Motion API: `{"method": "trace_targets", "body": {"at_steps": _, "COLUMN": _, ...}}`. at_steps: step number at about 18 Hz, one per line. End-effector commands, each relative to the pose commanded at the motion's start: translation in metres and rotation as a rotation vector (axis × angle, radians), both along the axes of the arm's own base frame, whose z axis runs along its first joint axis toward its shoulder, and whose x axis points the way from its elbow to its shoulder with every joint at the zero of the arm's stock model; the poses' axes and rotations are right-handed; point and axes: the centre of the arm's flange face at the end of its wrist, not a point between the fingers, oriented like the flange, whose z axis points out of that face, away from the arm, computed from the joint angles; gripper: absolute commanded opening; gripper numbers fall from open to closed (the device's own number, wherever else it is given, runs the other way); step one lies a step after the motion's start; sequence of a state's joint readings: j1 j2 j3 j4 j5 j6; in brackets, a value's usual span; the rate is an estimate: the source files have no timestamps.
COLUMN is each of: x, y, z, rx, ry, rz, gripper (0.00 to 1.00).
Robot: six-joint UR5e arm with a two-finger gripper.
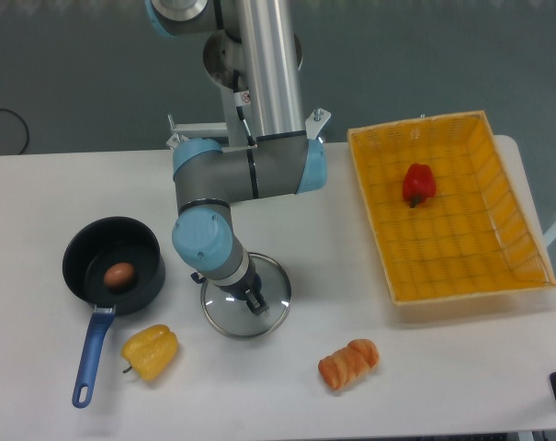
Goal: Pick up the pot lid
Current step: 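Hold the blue knob firmly in the closed gripper, then lift the glass lid up by its knob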
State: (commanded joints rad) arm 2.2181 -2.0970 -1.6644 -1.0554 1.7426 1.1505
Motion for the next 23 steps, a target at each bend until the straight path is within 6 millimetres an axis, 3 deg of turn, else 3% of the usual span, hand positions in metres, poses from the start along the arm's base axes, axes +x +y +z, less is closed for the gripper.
{"method": "trace_targets", "body": {"at_steps": 13, "x": 0.0, "y": 0.0, "z": 0.004, "rx": 0.007, "ry": -0.001, "rz": -0.001, "gripper": 0.57}}
{"method": "trace_targets", "body": {"at_steps": 23, "x": -0.009, "y": -0.008, "z": 0.045, "rx": 0.066, "ry": 0.029, "rz": 0.011, "gripper": 0.56}}
